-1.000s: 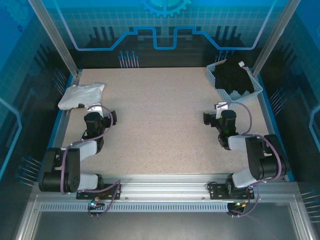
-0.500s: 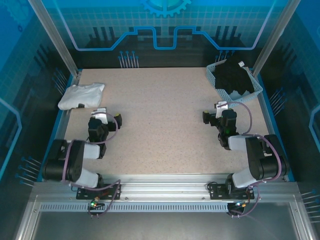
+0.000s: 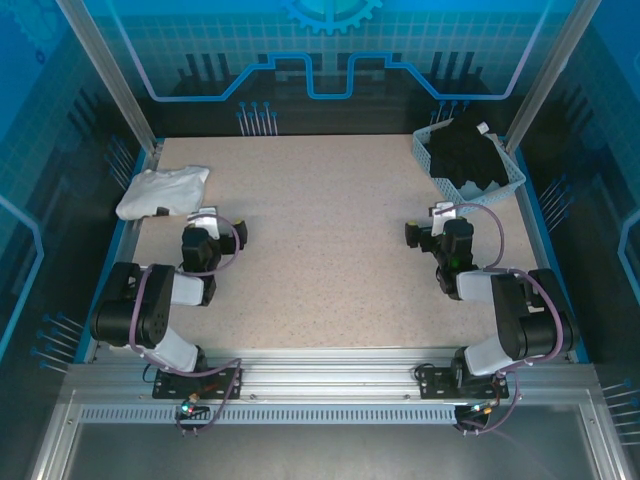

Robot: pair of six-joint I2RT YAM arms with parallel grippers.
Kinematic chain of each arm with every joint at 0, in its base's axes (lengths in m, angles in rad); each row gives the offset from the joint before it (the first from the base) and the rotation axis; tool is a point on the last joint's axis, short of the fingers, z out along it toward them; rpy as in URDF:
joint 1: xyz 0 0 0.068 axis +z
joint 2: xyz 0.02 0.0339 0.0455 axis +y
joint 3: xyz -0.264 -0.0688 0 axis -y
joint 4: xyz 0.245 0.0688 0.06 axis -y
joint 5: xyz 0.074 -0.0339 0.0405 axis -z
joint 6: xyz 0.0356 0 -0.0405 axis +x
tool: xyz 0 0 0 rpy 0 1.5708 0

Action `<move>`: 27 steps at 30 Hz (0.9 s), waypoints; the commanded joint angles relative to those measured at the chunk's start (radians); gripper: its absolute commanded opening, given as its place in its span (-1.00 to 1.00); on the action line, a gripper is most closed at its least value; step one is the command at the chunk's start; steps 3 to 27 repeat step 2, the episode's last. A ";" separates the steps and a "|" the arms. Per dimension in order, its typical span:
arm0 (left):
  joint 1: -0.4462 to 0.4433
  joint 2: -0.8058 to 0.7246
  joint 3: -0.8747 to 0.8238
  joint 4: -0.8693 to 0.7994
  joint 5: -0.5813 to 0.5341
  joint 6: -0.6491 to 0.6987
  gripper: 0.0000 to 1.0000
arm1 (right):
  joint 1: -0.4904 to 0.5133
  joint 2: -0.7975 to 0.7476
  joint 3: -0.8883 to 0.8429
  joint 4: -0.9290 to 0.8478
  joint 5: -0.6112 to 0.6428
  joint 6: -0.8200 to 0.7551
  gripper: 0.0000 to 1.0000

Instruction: Fold the inside-out t-shirt

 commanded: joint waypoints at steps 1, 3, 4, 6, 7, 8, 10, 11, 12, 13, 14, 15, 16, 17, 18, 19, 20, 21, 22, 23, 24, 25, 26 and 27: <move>-0.004 -0.015 0.010 -0.013 -0.014 -0.006 0.98 | -0.014 0.009 -0.007 0.036 -0.004 -0.012 1.00; -0.004 -0.015 0.010 -0.014 -0.014 -0.007 0.98 | -0.014 0.009 -0.009 0.036 -0.003 -0.013 1.00; -0.004 -0.015 0.010 -0.014 -0.014 -0.007 0.98 | -0.014 0.009 -0.009 0.036 -0.003 -0.013 1.00; -0.004 -0.015 0.010 -0.014 -0.014 -0.007 0.98 | -0.014 0.009 -0.009 0.036 -0.003 -0.013 1.00; -0.004 -0.015 0.010 -0.014 -0.014 -0.007 0.98 | -0.014 0.009 -0.009 0.036 -0.003 -0.013 1.00; -0.004 -0.015 0.010 -0.014 -0.014 -0.007 0.98 | -0.014 0.009 -0.009 0.036 -0.003 -0.013 1.00; -0.004 -0.015 0.010 -0.014 -0.014 -0.007 0.98 | -0.014 0.009 -0.009 0.036 -0.003 -0.013 1.00; -0.004 -0.015 0.010 -0.014 -0.014 -0.007 0.98 | -0.014 0.009 -0.009 0.036 -0.003 -0.013 1.00; -0.004 -0.015 0.010 -0.014 -0.014 -0.007 0.98 | -0.014 0.009 -0.009 0.036 -0.003 -0.013 1.00; -0.004 -0.015 0.010 -0.014 -0.014 -0.007 0.98 | -0.014 0.009 -0.009 0.036 -0.003 -0.013 1.00; -0.004 -0.015 0.010 -0.014 -0.014 -0.007 0.98 | -0.014 0.009 -0.009 0.036 -0.003 -0.013 1.00; -0.004 -0.015 0.010 -0.014 -0.014 -0.007 0.98 | -0.014 0.009 -0.009 0.036 -0.003 -0.013 1.00; -0.004 -0.015 0.010 -0.014 -0.014 -0.007 0.98 | -0.014 0.009 -0.009 0.036 -0.003 -0.013 1.00; -0.004 -0.015 0.010 -0.014 -0.014 -0.007 0.98 | -0.014 0.009 -0.009 0.036 -0.003 -0.013 1.00; -0.004 -0.015 0.010 -0.014 -0.014 -0.007 0.98 | -0.014 0.009 -0.009 0.036 -0.003 -0.013 1.00; -0.004 -0.015 0.010 -0.014 -0.014 -0.007 0.98 | -0.014 0.009 -0.009 0.036 -0.003 -0.013 1.00; -0.004 -0.015 0.010 -0.014 -0.014 -0.007 0.98 | -0.014 0.009 -0.009 0.036 -0.003 -0.013 1.00; -0.004 -0.015 0.010 -0.014 -0.014 -0.007 0.98 | -0.014 0.009 -0.009 0.036 -0.003 -0.013 1.00; -0.004 -0.015 0.010 -0.014 -0.014 -0.007 0.98 | -0.014 0.009 -0.009 0.036 -0.003 -0.013 1.00; -0.004 -0.015 0.010 -0.014 -0.014 -0.007 0.98 | -0.014 0.009 -0.009 0.036 -0.003 -0.013 1.00; -0.004 -0.015 0.010 -0.014 -0.014 -0.007 0.98 | -0.014 0.009 -0.009 0.036 -0.003 -0.013 1.00; -0.004 -0.015 0.010 -0.014 -0.014 -0.007 0.98 | -0.014 0.009 -0.009 0.036 -0.003 -0.013 1.00; -0.004 -0.015 0.010 -0.014 -0.014 -0.007 0.98 | -0.014 0.009 -0.009 0.036 -0.003 -0.013 1.00; -0.004 -0.015 0.010 -0.014 -0.014 -0.007 0.98 | -0.014 0.009 -0.009 0.036 -0.003 -0.013 1.00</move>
